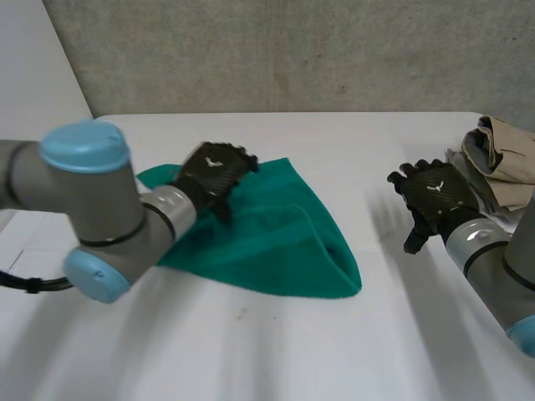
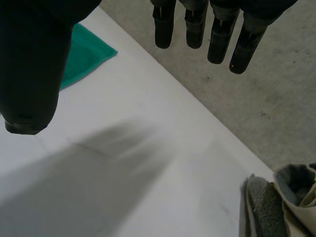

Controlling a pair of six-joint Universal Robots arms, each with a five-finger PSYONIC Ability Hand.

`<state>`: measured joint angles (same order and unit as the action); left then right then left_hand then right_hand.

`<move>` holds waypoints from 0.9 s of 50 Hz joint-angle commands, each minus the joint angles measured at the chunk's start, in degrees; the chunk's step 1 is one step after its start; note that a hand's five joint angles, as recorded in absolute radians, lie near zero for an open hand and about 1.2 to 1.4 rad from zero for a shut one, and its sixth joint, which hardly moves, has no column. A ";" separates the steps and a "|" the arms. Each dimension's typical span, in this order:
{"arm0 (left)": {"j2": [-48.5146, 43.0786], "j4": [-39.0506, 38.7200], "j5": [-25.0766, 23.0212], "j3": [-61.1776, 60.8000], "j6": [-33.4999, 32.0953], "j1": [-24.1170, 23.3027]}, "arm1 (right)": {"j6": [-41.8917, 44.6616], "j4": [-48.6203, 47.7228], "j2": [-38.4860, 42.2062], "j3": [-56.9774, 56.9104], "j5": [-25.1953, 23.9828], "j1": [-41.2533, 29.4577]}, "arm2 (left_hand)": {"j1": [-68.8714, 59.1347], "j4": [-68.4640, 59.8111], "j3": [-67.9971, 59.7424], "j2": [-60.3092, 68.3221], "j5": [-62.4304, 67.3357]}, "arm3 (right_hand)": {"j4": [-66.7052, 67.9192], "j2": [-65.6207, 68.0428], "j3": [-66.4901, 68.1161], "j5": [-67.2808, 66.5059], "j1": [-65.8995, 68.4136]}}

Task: Fold the laundry.

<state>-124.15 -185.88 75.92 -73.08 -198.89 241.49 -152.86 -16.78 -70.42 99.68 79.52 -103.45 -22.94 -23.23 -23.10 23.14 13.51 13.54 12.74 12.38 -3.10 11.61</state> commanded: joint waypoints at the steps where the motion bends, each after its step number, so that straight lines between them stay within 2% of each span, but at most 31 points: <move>1: -9.43 -2.37 -2.79 7.32 -1.32 -5.76 | 0.10 -0.71 0.28 1.48 -0.06 0.09 | -6.61 -6.31 -6.44 6.41 6.03 | -3.54 -2.74 -2.38 3.10 -1.61; 7: -15.41 -4.40 -2.71 12.96 -4.13 -7.26 | 0.19 -1.77 0.54 2.62 -0.15 0.35 | -9.81 -9.52 -9.65 9.62 9.24 | -3.54 -2.74 -2.38 3.10 -1.61; 18: -23.41 -4.40 -2.36 19.99 -9.67 -7.62 | 1.59 -1.77 1.42 3.15 0.02 -0.18 | -28.31 -28.01 -28.14 28.11 27.73 | -3.54 -2.74 -2.38 3.10 -1.61; 21: -23.94 -4.31 -2.27 20.26 -9.76 -7.61 | 2.30 -1.77 1.42 3.33 0.20 -0.18 | -31.16 -30.87 -31.00 30.97 30.59 | -3.54 -2.74 -2.38 3.10 -1.61; 24: -23.68 -4.40 -2.18 20.26 -9.76 -7.61 | 2.39 -1.77 1.33 3.50 0.20 -0.18 | -41.91 -41.62 -41.74 41.71 41.33 | -3.54 -2.74 -2.38 3.10 -1.61; 26: -23.33 -4.49 -2.00 20.17 -9.76 -7.61 | 2.39 -1.77 1.33 3.42 0.29 -0.18 | -56.96 -56.67 -56.79 56.76 56.39 | -3.54 -2.74 -2.38 3.10 -1.61; 31: -22.54 -4.66 -2.09 20.09 -9.85 -7.61 | 2.39 -1.77 1.16 3.24 0.29 -0.09 | -57.06 -56.77 -56.90 56.86 56.49 | -3.54 -2.74 -2.38 3.10 -1.61; 32: -22.37 -4.84 -2.18 20.17 -9.76 -7.53 | 2.39 -1.77 1.16 3.24 0.37 -0.09 | -51.92 -51.63 -51.76 51.72 51.35 | -3.54 -2.74 -2.38 3.10 -1.61; 35: -22.19 -4.93 -1.83 19.91 -9.85 -7.61 | 2.39 -1.77 1.16 3.24 0.37 -0.09 | -10.94 -10.65 -10.78 10.74 10.37 | -3.54 -2.74 -2.38 3.10 -1.61; 39: -21.49 -4.93 -1.83 19.47 -9.94 -7.61 | 2.30 -1.77 1.16 3.50 0.20 0.00 | -4.97 -4.68 -4.81 4.78 4.40 | -3.54 -2.74 -2.38 3.10 -1.61; 45: -21.31 -5.02 -2.00 19.03 -10.02 -7.70 | 2.30 -1.77 1.07 3.42 0.20 0.00 | -5.44 -5.15 -5.27 5.24 4.86 | -3.54 -2.74 -2.38 3.10 -1.61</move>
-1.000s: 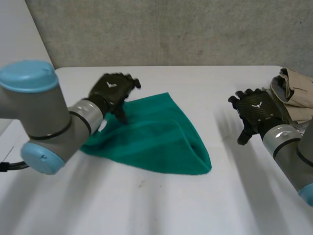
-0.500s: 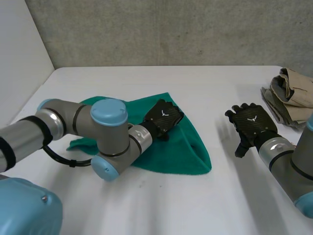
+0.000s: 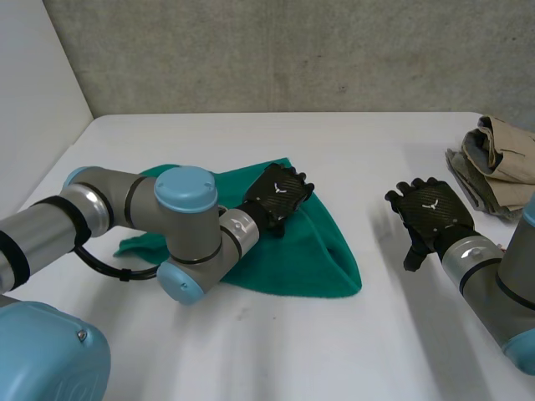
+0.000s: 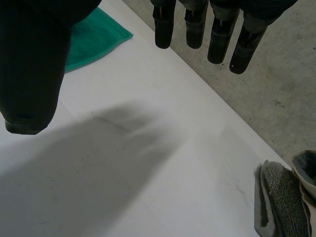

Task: Fold the laundry.

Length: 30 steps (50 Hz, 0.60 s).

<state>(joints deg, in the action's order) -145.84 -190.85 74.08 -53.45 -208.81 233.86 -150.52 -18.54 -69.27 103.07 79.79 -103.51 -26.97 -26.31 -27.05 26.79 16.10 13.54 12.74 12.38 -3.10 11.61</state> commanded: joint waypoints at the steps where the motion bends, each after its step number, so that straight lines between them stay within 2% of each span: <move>1: 0.38 -0.05 -0.16 -0.51 -0.02 -0.07 | -0.04 0.00 -0.07 0.03 -0.07 -0.03 | -1.74 -2.41 -1.66 1.93 2.62 | -3.54 -2.74 -2.38 3.10 -1.61; 9: -2.43 -0.05 -0.86 1.24 -0.10 -0.16 | -0.04 0.00 0.02 0.12 -0.16 -0.12 | -8.63 -9.30 -8.55 8.82 9.51 | -3.54 -2.74 -2.38 3.10 -1.61; 11: -3.75 -0.05 -0.86 2.65 -0.19 -0.16 | 0.05 0.00 0.02 0.12 -0.07 -0.03 | -15.18 -15.84 -15.10 15.36 16.06 | -3.54 -2.74 -2.38 3.10 -1.61; 15: -4.72 0.04 -0.69 4.15 -0.19 -0.16 | -0.04 0.00 -0.07 0.03 -0.07 0.06 | -34.99 -35.65 -34.91 35.17 35.87 | -3.54 -2.74 -2.38 3.10 -1.61; 16: -4.54 0.04 -0.25 4.23 -0.28 -0.16 | -0.04 0.00 -0.07 0.03 -0.07 0.06 | -51.37 -52.03 -51.29 51.55 52.25 | -3.54 -2.74 -2.38 3.10 -1.61; 23: 0.81 0.39 1.95 2.66 -0.19 -0.68 | -0.65 0.35 -0.07 -0.85 -0.51 0.50 | -53.03 -53.69 -52.95 53.21 53.90 | -3.54 -2.74 -2.38 3.10 -1.61; 30: 14.69 0.12 3.00 -6.21 -0.19 -0.77 | -1.80 3.41 -0.33 -5.68 -1.39 0.50 | -53.03 -53.69 -52.95 53.21 53.90 | -3.54 -2.74 -2.38 3.10 -1.61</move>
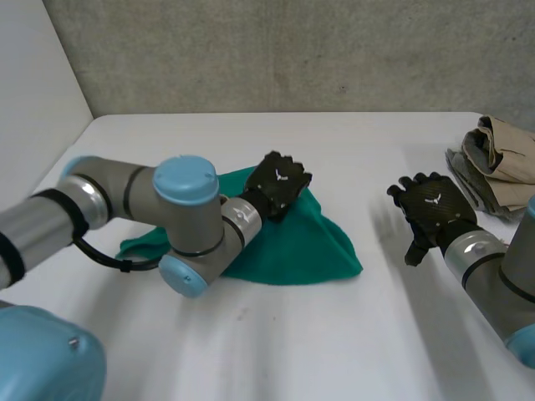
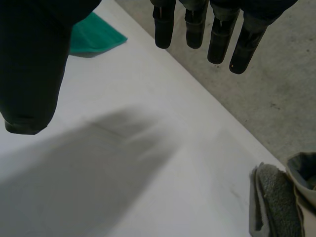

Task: Fold the laundry.

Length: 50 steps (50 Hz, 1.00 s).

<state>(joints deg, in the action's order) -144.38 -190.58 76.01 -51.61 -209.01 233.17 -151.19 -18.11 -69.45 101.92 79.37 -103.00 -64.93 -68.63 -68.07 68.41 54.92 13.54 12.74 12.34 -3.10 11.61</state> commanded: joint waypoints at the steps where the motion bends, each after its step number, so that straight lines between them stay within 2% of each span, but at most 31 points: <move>1: 15.16 0.12 1.07 -9.11 0.01 -0.09 | -1.12 4.56 0.10 -5.49 -1.32 0.08 | -15.07 -11.37 -11.93 11.59 15.08 | -3.54 -2.74 -2.34 3.10 -1.61; 6: 27.20 1.26 0.80 -16.15 0.01 0.18 | -3.13 16.25 1.07 -11.82 -5.27 0.96 | -15.07 -11.37 -11.93 11.59 15.08 | -3.54 -2.74 -2.34 3.10 -1.61; 9: 32.73 2.84 0.54 -18.87 0.01 0.18 | -9.36 21.97 1.94 -16.12 -9.40 1.14 | -15.07 -11.37 -11.93 11.59 15.08 | -3.54 -2.74 -2.34 3.10 -1.61; 13: 37.66 6.53 0.54 -20.20 0.10 0.27 | -19.21 23.56 5.10 -21.40 -16.07 0.88 | -15.07 -11.37 -11.93 11.59 15.08 | -3.54 -2.74 -2.34 3.10 -1.61; 16: 39.52 8.64 0.54 -20.38 0.10 0.27 | -25.45 23.48 8.27 -25.35 -20.21 0.53 | -15.07 -11.37 -11.93 11.59 15.08 | -3.54 -2.74 -2.34 3.10 -1.61; 23: 42.07 11.29 0.98 -21.43 0.19 0.27 | -36.25 24.17 17.57 -33.88 -22.41 -1.31 | -15.07 -11.37 -11.93 11.59 15.08 | -3.54 -2.74 -2.34 3.10 -1.61; 26: 42.86 11.29 1.33 -22.31 0.19 0.35 | -38.29 24.97 19.61 -34.33 -23.29 -4.04 | -15.07 -11.37 -11.93 11.59 15.08 | -3.54 -2.74 -2.34 3.10 -1.61; 30: 43.04 11.20 2.12 -23.45 0.10 0.70 | -39.26 26.55 19.79 -32.14 -26.80 -6.85 | -15.07 -11.37 -11.93 11.59 15.08 | -3.54 -2.74 -2.34 3.10 -1.61; 33: 43.04 11.11 2.56 -24.24 0.10 1.32 | -39.18 26.11 18.74 -30.03 -26.90 -6.77 | -15.07 -11.37 -11.93 11.59 15.08 | -3.54 -2.74 -2.34 3.10 -1.61; 37: 42.69 10.94 2.56 -25.03 0.10 2.63 | -38.74 25.23 13.47 -28.97 -23.83 -5.37 | -15.07 -11.37 -11.93 11.59 15.08 | -3.54 -2.74 -2.34 3.10 -1.61; 39: 42.34 10.94 2.56 -25.12 0.19 3.25 | -38.47 25.23 9.78 -27.48 -19.88 -2.39 | -15.07 -11.37 -11.93 11.59 15.08 | -3.54 -2.74 -2.34 3.10 -1.61; 43: 41.72 10.76 2.47 -25.21 0.27 3.61 | -38.39 25.67 5.73 -23.44 -15.48 2.10 | -15.07 -11.37 -11.93 11.59 15.08 | -3.54 -2.74 -2.34 3.10 -1.61; 50: 38.56 10.67 2.47 -24.86 0.36 3.61 | -39.88 27.25 -0.06 -13.70 -15.47 3.16 | -15.07 -11.37 -11.93 11.59 15.08 | -3.54 -2.74 -2.34 3.10 -1.61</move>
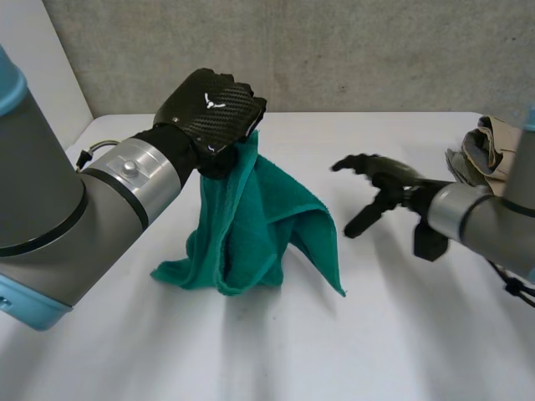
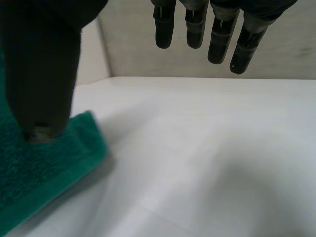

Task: Fold the laundry.

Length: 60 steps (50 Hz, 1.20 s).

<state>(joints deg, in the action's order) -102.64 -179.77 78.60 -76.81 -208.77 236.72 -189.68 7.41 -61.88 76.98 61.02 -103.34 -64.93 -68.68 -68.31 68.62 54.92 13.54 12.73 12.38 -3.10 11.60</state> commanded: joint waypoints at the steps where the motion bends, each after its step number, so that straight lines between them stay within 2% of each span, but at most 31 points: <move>1: -3.35 -0.14 -0.11 0.35 0.11 0.06 | -1.83 1.99 -8.07 12.13 2.62 3.32 | -15.07 -11.32 -11.69 11.38 15.08 | -3.54 -2.73 -2.38 3.10 -1.60; 7: -3.97 -0.14 -0.11 0.09 0.47 -0.12 | -6.66 1.65 -8.34 15.74 1.03 0.87 | -15.07 -11.32 -11.69 11.38 15.08 | -3.54 -2.73 -2.38 3.10 -1.60; 18: -4.58 -0.14 -0.02 0.00 0.64 -0.65 | -15.10 -1.96 -5.62 15.83 0.59 -8.36 | -15.07 -11.32 -11.69 11.38 15.08 | -3.54 -2.73 -2.38 3.10 -1.60; 24: -4.67 -0.05 0.06 -1.05 1.43 -1.09 | -20.11 -8.19 -2.11 13.90 1.56 -9.86 | -15.07 -11.32 -11.69 11.38 15.08 | -2.85 -2.04 -1.69 2.41 -0.92; 26: -4.41 -0.05 0.06 -1.76 2.22 -1.44 | -21.17 -10.04 -0.26 13.02 2.08 -9.95 | -15.07 -11.32 -11.69 11.38 15.08 | 23.31 24.12 24.47 -23.74 25.24; 27: -4.15 -0.05 0.06 -2.02 2.57 -1.52 | -21.43 -11.35 1.40 11.89 2.96 -10.04 | -15.07 -11.32 -11.69 11.38 15.08 | 58.43 59.24 59.59 -58.86 60.36; 28: -4.06 -0.05 0.06 -2.20 2.84 -1.61 | -21.44 -11.89 2.02 11.27 3.31 -10.04 | -15.07 -11.32 -11.69 11.38 15.08 | 66.38 67.19 67.54 -66.82 68.32; 30: -3.62 -0.06 0.15 -2.55 3.80 -1.44 | -20.91 -12.94 2.56 10.39 4.37 -9.78 | -15.07 -11.32 -11.69 11.38 15.08 | 66.46 67.27 67.62 -66.90 68.40; 34: -0.81 0.12 1.90 -2.81 6.35 -0.65 | -13.46 -14.79 1.51 9.15 7.09 -9.25 | -15.07 -11.32 -11.69 11.38 15.08 | 66.46 67.27 67.62 -66.90 68.40; 38: 2.53 0.21 5.42 -4.31 10.65 3.47 | 7.34 -14.53 -4.28 8.62 8.68 -7.32 | -15.07 -11.32 -11.69 11.38 15.08 | 66.46 67.27 67.62 -66.90 68.40; 39: 3.15 0.21 5.86 -4.83 11.53 4.62 | 17.92 -13.66 -6.82 9.41 9.11 -5.83 | -15.07 -11.32 -11.69 11.38 15.08 | 66.46 67.27 67.62 -66.90 68.40; 42: 4.82 0.12 5.87 -7.47 15.05 8.40 | 32.66 -10.94 -9.56 10.82 10.69 -4.15 | -15.07 -11.32 -11.69 11.38 15.08 | 66.46 67.27 67.62 -66.90 68.40; 43: 5.08 0.03 5.60 -8.34 15.66 9.10 | 39.93 -8.58 -10.09 11.17 12.53 -3.80 | -15.07 -11.32 -11.69 11.38 15.08 | 66.46 67.27 67.62 -66.90 68.40; 46: 5.09 -0.41 5.34 -11.33 16.99 10.95 | 47.53 -4.79 -10.62 10.91 17.97 -4.49 | -15.07 -11.32 -11.69 11.38 15.08 | 66.46 67.27 67.62 -66.90 68.40; 50: 3.95 -0.58 5.42 -13.54 16.81 11.66 | 52.64 -1.80 -10.97 10.39 22.46 -6.95 | -15.07 -11.32 -11.69 11.38 15.08 | 66.46 67.27 67.62 -66.90 68.40; 57: -5.71 -4.97 5.69 -11.52 15.67 11.83 | 56.61 1.73 -7.47 6.09 24.14 -8.89 | -15.07 -11.32 -11.69 11.38 15.08 | 66.46 67.27 67.62 -66.90 68.40; 60: -10.01 -8.82 6.21 -5.92 13.14 11.75 | 58.10 1.38 -2.46 -1.11 26.43 -10.03 | -15.07 -11.32 -11.69 11.38 15.08 | 66.46 67.27 67.62 -66.90 68.40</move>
<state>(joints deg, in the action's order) -103.60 -182.41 84.21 -89.95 -192.19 248.73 -133.07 8.19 -71.24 85.14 84.84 -111.50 -65.18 -68.89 -68.36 68.68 55.78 67.98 67.49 67.68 -56.66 56.00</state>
